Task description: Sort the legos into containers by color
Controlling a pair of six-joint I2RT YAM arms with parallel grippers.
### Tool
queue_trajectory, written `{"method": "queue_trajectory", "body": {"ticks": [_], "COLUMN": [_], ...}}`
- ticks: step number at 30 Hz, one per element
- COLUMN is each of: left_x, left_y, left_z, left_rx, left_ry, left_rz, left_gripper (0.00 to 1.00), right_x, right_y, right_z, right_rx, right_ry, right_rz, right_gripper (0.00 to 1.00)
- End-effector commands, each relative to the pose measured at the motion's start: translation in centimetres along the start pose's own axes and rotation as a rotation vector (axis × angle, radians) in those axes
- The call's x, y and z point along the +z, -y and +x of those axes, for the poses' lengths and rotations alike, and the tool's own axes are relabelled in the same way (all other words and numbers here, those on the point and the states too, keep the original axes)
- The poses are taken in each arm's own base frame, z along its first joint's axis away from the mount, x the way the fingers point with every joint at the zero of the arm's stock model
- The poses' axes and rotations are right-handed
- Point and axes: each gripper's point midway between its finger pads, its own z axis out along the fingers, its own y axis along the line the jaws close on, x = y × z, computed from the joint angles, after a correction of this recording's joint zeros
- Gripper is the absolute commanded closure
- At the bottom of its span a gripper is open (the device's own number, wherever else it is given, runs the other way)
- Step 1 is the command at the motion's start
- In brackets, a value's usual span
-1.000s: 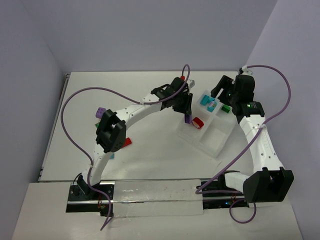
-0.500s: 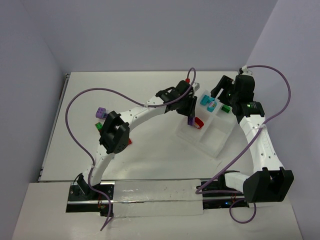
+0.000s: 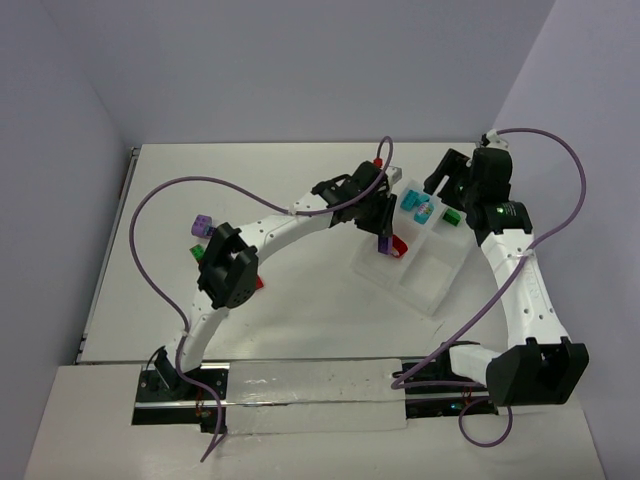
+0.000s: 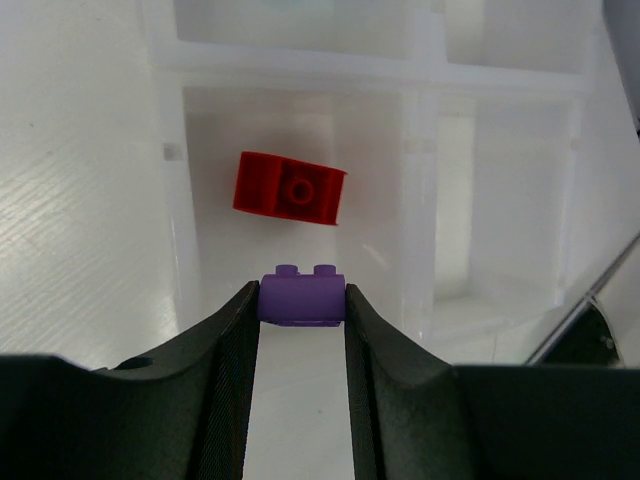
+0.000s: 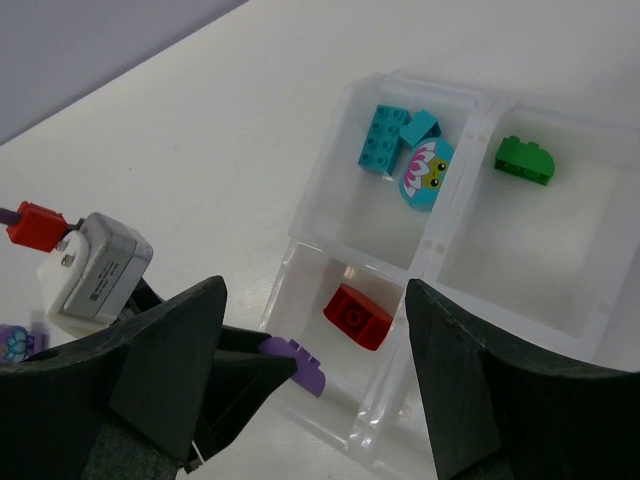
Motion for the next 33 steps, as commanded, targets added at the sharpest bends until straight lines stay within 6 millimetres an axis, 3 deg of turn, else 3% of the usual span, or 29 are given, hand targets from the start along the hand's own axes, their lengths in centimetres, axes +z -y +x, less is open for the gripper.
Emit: {"method": "queue_trajectory", "body": {"ticks": [1,5,9,15,23,28,33], "left_x": [-7.0,-7.9,-7.0,-5.2,-1.9,0.5,1.2], "left_y": [6.7,9.8,12.8,15.1,15.6,14.1,13.7], "left_z": [-3.9,-3.5,-1.8,0.2,2.4,1.9,0.0], "left_rx": [0.027,0.052,0.107,0.158,0.173,0.159,0.164], "left_ry": [0.106,0.105,0.068,0.03,-0.011,0.013,0.093], "left_rz": [0.224,0.313,0.367,0.42,0.399,0.309,0.257], "left_gripper": [1.0,1.0,1.0,1.0,1.0,1.0,1.0], "right_x": [-3.8,-5.2,-6.3,-7.3,-7.6,-7.6,-7.9], "right_y": [-1.2,-1.7,-2.2,-2.5,-2.4,-2.7,-2.9], "right_z": [-4.6,-5.9,-7.1,-7.8,-7.6,-7.7,-8.1], "right_rx": [-0.015,-0.01,-0.008,0.001,0.011,0.012,0.004], "right_ry": [0.146,0.185,0.216,0.248,0.261,0.262,0.265], "right_rz": [-0.018,-0.033,-0.041,-0.056,-0.06,-0.073,-0.078], "right_gripper": [0.2,0.19,0.19,0.19,0.19,0.19,0.19]}}
